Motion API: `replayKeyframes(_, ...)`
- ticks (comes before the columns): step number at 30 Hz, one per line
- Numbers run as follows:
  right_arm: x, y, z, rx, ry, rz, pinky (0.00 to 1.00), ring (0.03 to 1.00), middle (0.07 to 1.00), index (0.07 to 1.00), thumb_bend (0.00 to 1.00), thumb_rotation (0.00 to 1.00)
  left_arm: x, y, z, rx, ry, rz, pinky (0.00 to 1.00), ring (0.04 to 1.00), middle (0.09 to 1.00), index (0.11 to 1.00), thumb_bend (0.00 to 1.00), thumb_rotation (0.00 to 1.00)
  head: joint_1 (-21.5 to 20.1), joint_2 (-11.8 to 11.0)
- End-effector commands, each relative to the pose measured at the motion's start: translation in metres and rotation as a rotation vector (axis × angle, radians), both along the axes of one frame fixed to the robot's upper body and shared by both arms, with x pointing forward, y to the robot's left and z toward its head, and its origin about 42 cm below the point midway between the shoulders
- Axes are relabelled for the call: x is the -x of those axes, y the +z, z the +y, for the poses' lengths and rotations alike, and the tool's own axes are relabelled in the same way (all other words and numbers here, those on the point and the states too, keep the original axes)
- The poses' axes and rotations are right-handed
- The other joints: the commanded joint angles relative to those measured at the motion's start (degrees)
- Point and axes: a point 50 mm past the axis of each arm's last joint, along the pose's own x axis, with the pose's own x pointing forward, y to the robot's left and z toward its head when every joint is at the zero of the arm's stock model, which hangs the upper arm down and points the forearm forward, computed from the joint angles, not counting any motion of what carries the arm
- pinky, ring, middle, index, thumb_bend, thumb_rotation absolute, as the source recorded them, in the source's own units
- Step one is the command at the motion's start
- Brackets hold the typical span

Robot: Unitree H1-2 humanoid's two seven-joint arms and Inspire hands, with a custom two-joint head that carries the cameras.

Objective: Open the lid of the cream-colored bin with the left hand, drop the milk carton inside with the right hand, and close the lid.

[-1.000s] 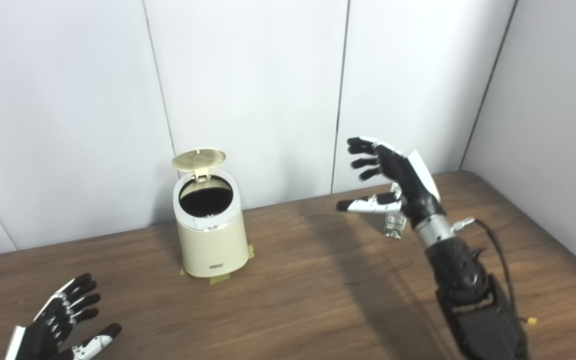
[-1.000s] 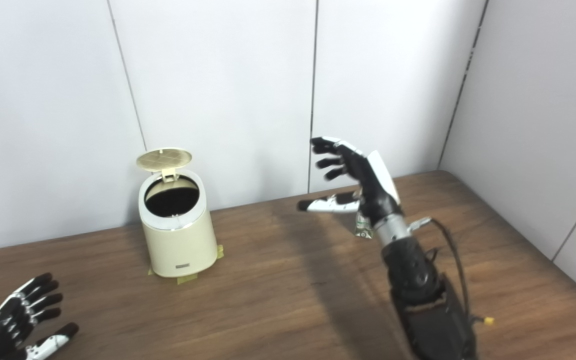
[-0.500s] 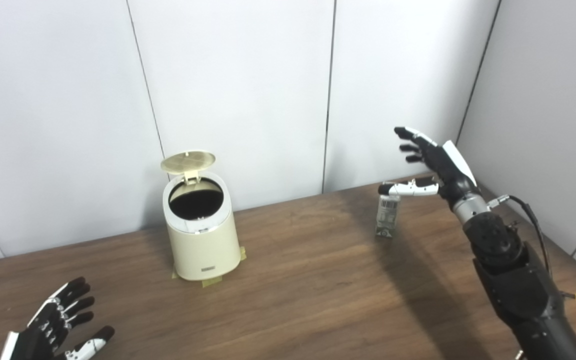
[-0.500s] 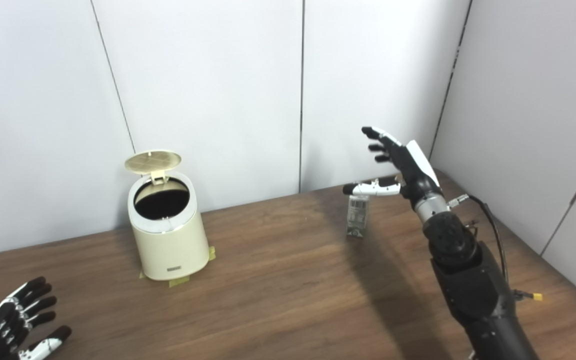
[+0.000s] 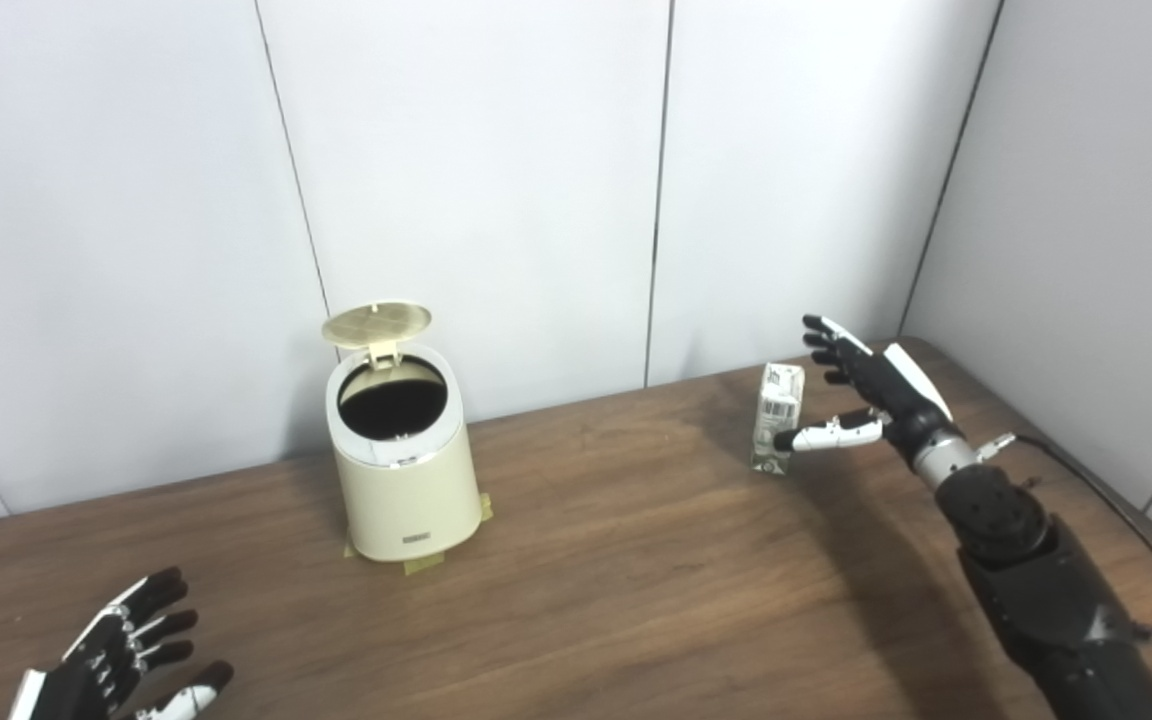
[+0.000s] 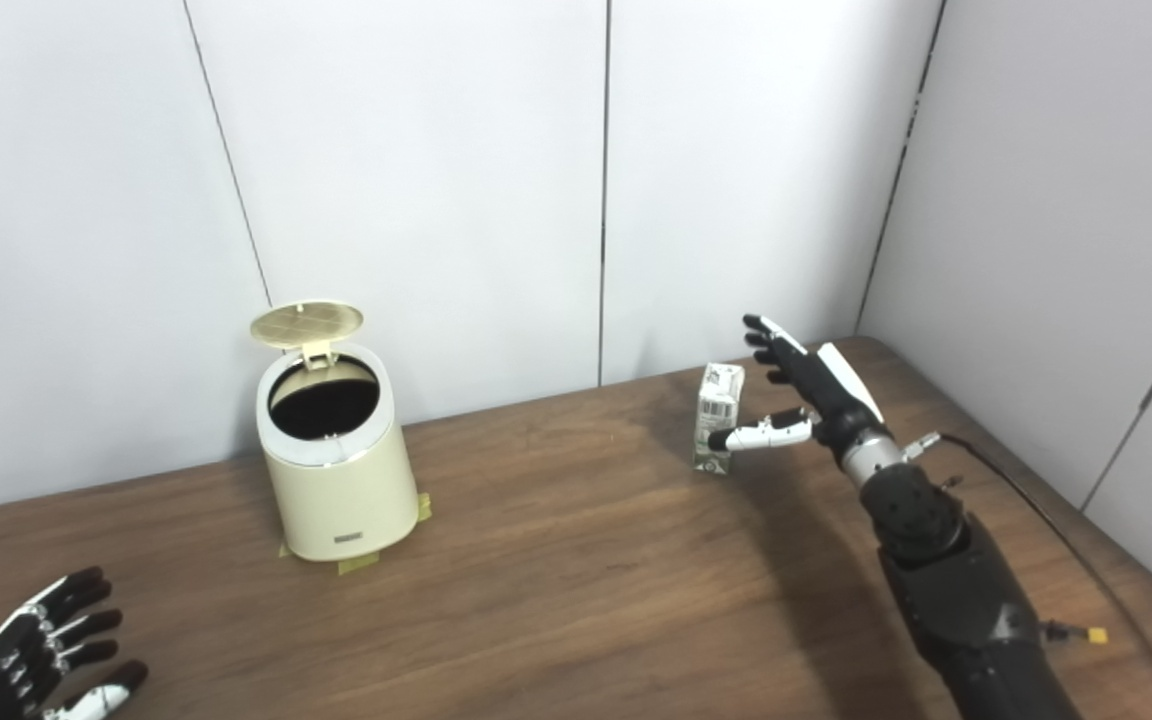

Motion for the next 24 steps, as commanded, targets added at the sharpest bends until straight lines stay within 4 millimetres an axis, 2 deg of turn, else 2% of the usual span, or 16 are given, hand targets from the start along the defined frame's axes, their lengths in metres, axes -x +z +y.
replayKeyframes(1, -0.012, 0.025, 0.0, -0.004, 0.01, -0.124, 0.86, 0.916, 0.926, 0.937, 0.89, 0.19, -0.008, 0.021, 0.001, -0.019, -0.01, -0.074, 0.72, 0.774, 0.835, 0.831, 0.64, 0.0, -0.1, 0.09)
replayKeyframes(6, -0.015, 0.011, 0.003, -0.047, -0.011, -0.1, 0.79, 0.907, 0.931, 0.946, 0.87, 0.15, -0.007, 0.022, 0.002, -0.015, -0.013, -0.073, 0.71, 0.778, 0.841, 0.836, 0.63, 0.0, -0.18, 0.31)
replayKeyframes(9, -0.016, 0.004, 0.006, -0.075, -0.028, -0.094, 0.8, 0.899, 0.935, 0.946, 0.85, 0.14, -0.007, 0.023, 0.002, -0.021, -0.015, -0.075, 0.72, 0.778, 0.841, 0.838, 0.62, 0.0, -0.15, 0.36)
replayKeyframes(13, -0.02, -0.009, 0.01, -0.156, -0.042, -0.101, 0.77, 0.851, 0.91, 0.929, 0.83, 0.07, -0.006, 0.023, 0.002, -0.017, -0.018, -0.075, 0.73, 0.778, 0.839, 0.839, 0.62, 0.0, -0.06, 0.56)
replayKeyframes(16, -0.021, -0.017, 0.011, -0.159, -0.057, -0.096, 0.79, 0.847, 0.896, 0.915, 0.81, 0.07, -0.006, 0.023, 0.002, -0.023, -0.018, -0.079, 0.73, 0.776, 0.838, 0.837, 0.63, 0.0, -0.11, 0.67)
replayKeyframes(20, -0.023, -0.024, 0.013, -0.164, -0.09, -0.089, 0.76, 0.833, 0.878, 0.895, 0.83, 0.13, -0.005, 0.024, 0.001, -0.026, -0.021, -0.077, 0.73, 0.783, 0.84, 0.836, 0.62, 0.0, -0.08, 0.85)
replayKeyframes(24, -0.023, -0.028, 0.015, -0.183, -0.116, -0.089, 0.74, 0.811, 0.865, 0.87, 0.82, 0.12, -0.003, 0.026, 0.002, -0.039, -0.02, -0.079, 0.74, 0.78, 0.837, 0.833, 0.61, 0.0, 0.03, 1.11)
